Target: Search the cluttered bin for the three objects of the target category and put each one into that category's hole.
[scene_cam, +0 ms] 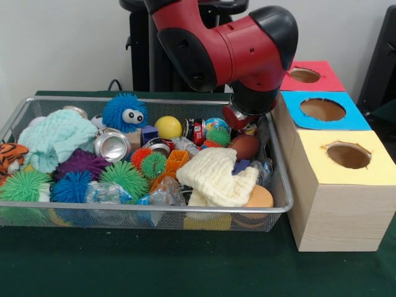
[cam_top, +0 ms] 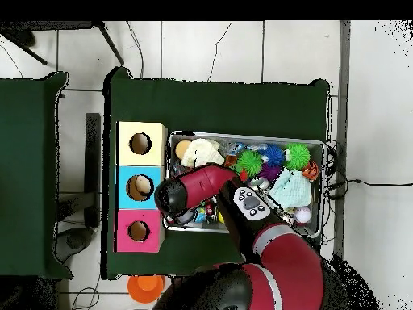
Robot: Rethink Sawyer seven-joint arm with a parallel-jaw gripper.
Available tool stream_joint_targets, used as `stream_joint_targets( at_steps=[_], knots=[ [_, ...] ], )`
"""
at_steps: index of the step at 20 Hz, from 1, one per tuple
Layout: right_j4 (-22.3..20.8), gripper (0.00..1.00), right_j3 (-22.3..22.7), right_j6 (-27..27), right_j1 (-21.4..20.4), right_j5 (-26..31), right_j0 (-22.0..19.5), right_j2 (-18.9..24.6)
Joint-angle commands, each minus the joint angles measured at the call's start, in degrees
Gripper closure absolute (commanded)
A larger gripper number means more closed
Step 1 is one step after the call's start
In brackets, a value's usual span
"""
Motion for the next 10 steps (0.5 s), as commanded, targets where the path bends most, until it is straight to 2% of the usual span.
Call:
stream_joint_targets(
  at_steps=[1, 10],
  knots=[
    [-4.78, 0.0, -6.38, -3.66, 5.0, 2.98, 2.2, -3.29],
    [-3.7, 0.0, -7.25, -4.46, 5.23, 6.04, 3.07, -4.18]
  ],
)
